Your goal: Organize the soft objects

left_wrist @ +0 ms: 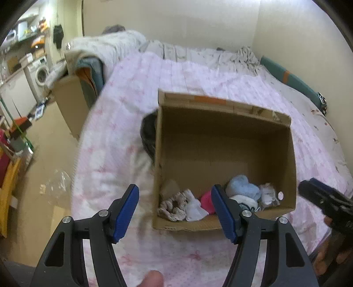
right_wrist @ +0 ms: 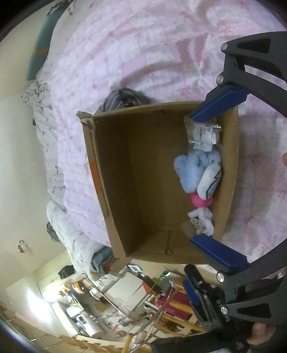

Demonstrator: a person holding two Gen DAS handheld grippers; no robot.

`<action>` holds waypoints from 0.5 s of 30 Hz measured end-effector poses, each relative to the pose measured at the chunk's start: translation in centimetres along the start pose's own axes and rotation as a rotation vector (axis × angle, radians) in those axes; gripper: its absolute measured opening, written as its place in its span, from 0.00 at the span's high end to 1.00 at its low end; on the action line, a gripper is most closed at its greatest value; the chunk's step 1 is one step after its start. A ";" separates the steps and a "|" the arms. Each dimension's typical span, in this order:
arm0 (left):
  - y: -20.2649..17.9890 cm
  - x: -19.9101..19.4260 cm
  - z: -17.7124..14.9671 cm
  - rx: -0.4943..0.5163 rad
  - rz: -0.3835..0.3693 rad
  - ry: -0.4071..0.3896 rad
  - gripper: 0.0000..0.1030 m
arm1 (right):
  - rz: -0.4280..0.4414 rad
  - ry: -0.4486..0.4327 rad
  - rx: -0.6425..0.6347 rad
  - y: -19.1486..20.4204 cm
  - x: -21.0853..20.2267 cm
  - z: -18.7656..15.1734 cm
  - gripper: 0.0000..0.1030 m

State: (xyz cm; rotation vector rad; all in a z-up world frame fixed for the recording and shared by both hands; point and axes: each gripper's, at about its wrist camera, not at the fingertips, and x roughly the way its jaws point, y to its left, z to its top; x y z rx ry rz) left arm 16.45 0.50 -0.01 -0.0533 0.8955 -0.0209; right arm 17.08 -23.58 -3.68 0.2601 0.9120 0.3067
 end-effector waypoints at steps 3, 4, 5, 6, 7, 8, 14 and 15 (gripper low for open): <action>0.2 -1.9 0.0 0.003 0.005 -0.034 0.36 | -0.024 -0.058 -0.009 0.6 -2.3 0.3 0.00; 0.3 -2.5 -0.2 0.002 0.008 -0.044 0.36 | -0.028 -0.081 -0.007 0.8 -3.2 0.3 0.00; 0.4 -3.0 -0.4 0.002 0.009 -0.053 0.36 | -0.032 -0.096 -0.005 0.9 -3.9 0.3 0.00; 0.4 -3.6 -0.5 0.004 0.010 -0.061 0.35 | -0.035 -0.112 -0.004 1.0 -4.6 0.2 0.00; 0.5 -4.2 -0.8 0.007 0.012 -0.073 0.35 | -0.040 -0.126 -0.005 1.1 -5.3 0.1 0.00; 0.4 -4.8 -1.1 0.010 0.017 -0.086 0.35 | -0.050 -0.138 -0.009 1.3 -6.0 -0.1 0.00; 0.6 -7.7 -2.7 -0.007 0.044 -0.149 0.27 | -0.085 -0.172 -0.031 2.2 -8.6 -1.8 0.00; 0.6 -8.0 -3.0 -0.013 0.041 -0.157 0.25 | -0.086 -0.172 -0.034 2.2 -8.7 -2.1 0.00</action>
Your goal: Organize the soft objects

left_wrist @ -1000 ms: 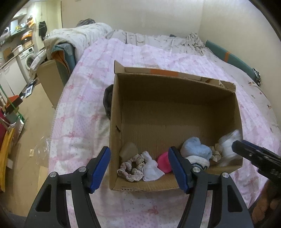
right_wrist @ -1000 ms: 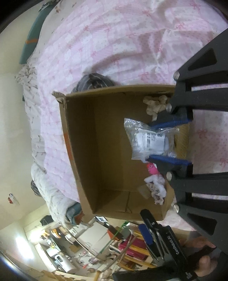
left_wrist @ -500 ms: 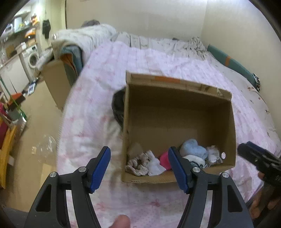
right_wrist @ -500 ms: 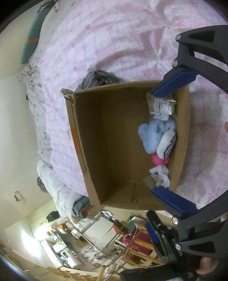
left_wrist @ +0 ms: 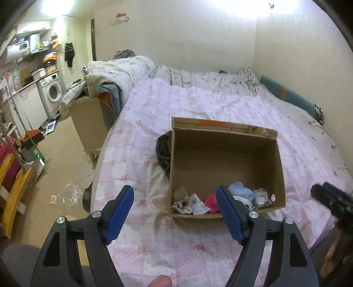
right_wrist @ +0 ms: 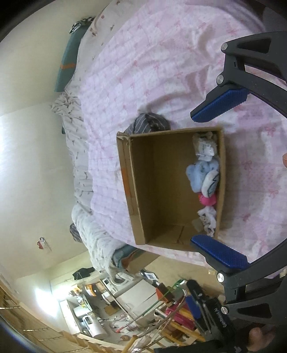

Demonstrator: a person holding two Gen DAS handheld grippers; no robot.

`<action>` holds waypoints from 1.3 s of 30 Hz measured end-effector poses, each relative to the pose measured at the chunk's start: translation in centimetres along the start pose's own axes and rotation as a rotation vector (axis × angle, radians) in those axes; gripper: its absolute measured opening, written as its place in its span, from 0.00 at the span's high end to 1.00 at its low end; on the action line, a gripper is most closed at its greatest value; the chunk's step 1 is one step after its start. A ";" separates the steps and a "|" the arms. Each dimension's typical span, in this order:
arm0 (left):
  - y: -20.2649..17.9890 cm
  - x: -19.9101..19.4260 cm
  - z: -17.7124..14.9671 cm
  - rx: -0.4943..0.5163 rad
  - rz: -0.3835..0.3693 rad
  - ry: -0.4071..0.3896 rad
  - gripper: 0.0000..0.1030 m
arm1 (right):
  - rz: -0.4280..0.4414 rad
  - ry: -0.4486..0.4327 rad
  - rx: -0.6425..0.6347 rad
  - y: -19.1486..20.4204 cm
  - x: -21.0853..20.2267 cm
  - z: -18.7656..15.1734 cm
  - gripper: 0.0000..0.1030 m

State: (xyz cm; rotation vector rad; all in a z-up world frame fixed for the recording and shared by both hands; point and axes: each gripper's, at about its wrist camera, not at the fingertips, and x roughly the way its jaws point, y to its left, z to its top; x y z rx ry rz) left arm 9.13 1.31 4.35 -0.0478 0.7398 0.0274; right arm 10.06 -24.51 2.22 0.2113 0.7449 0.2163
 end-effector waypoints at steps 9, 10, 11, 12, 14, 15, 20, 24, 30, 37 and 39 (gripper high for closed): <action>-0.3 0.5 -2.3 0.015 -0.006 -0.016 0.00 | -0.059 -0.004 -0.082 1.2 0.4 -3.5 0.00; -0.6 0.6 -2.3 0.022 -0.013 -0.017 0.00 | -0.065 0.001 -0.082 1.2 0.7 -3.5 0.00; -0.8 0.6 -2.4 0.028 -0.022 -0.015 0.01 | -0.071 0.001 -0.083 1.2 0.9 -3.6 0.00; -0.9 0.7 -2.5 0.031 -0.025 -0.012 0.00 | -0.075 0.001 -0.083 1.3 1.0 -3.6 0.00; -1.1 0.9 -2.6 0.039 -0.011 -0.006 0.00 | -0.079 0.003 -0.079 1.3 1.4 -3.7 0.00; -1.2 1.0 -2.6 0.042 0.007 -0.002 0.00 | -0.080 0.009 -0.076 1.2 1.6 -3.8 0.00; -1.0 1.5 -2.8 0.027 0.001 0.022 0.01 | -0.090 0.027 -0.070 0.9 2.0 -3.9 0.00; -1.4 1.7 -3.1 0.046 -0.011 0.035 0.00 | -0.097 0.031 -0.075 1.0 2.1 -4.0 0.00; -2.2 1.4 -3.2 0.077 -0.025 0.018 0.00 | -0.091 0.028 -0.070 1.0 2.1 -4.0 0.00; -2.6 1.5 -3.4 0.106 -0.023 0.020 0.00 | -0.094 0.029 -0.071 0.8 2.2 -3.9 0.00; -2.6 1.5 -3.4 0.104 -0.026 0.020 0.00 | -0.093 0.028 -0.072 0.9 2.2 -3.9 0.00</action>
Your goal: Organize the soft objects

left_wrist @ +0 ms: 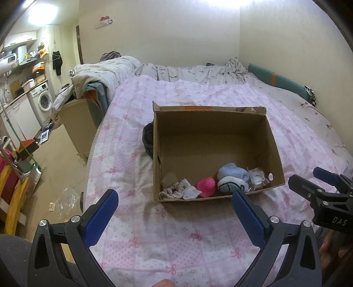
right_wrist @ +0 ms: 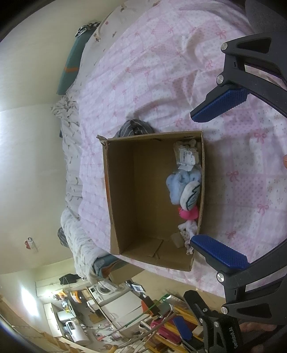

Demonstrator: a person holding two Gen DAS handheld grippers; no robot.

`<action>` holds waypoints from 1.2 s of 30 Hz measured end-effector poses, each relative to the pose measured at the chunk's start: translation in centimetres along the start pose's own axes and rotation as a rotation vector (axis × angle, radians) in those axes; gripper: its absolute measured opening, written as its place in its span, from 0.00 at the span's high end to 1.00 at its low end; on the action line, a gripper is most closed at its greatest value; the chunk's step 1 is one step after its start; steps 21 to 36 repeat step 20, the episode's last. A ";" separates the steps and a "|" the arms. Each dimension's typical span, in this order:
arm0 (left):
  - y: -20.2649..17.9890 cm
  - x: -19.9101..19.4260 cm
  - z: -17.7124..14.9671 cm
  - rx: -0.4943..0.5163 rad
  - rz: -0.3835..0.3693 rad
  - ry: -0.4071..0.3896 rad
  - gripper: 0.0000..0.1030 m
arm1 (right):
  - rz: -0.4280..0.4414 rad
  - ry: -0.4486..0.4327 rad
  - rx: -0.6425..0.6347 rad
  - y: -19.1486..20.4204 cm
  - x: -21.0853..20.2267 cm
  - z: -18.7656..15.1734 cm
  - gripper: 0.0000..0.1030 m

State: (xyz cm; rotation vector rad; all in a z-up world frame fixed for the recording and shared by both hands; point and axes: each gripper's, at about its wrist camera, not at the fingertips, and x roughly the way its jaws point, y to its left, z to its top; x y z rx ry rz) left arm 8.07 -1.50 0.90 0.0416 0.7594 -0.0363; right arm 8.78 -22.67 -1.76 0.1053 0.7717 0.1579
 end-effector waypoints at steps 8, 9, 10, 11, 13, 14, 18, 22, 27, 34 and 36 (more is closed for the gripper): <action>0.1 0.1 -0.1 -0.007 0.003 0.004 0.00 | 0.001 0.000 0.002 0.0 0.0 0.0 0.00; 0.1 0.1 -0.1 -0.008 0.003 0.004 0.00 | 0.001 0.000 0.002 0.0 0.0 0.0 0.00; 0.1 0.1 -0.1 -0.010 0.001 0.004 0.00 | 0.001 0.000 0.002 0.0 0.0 0.0 0.00; 0.1 0.1 -0.1 -0.009 0.001 0.005 0.00 | 0.000 0.001 0.001 0.0 0.0 0.0 0.00; 0.1 0.2 -0.1 -0.007 0.000 0.008 0.00 | 0.001 0.000 0.002 0.0 0.0 0.0 0.00; 0.1 0.1 -0.1 -0.006 0.001 0.007 0.00 | 0.000 0.000 0.001 0.0 0.0 0.0 0.00; 0.2 0.1 -0.1 -0.008 -0.001 0.005 0.00 | -0.003 0.006 0.001 0.0 0.0 0.0 0.00; 0.2 0.2 -0.1 -0.008 0.004 0.006 0.00 | -0.004 0.003 0.000 0.0 0.0 0.0 0.00; 0.2 0.2 -0.1 -0.008 0.004 0.006 0.00 | -0.004 0.003 0.000 0.0 0.0 0.0 0.00; 0.2 0.2 -0.1 -0.008 0.004 0.006 0.00 | -0.004 0.003 0.000 0.0 0.0 0.0 0.00; 0.2 0.2 -0.1 -0.008 0.004 0.006 0.00 | -0.004 0.003 0.000 0.0 0.0 0.0 0.00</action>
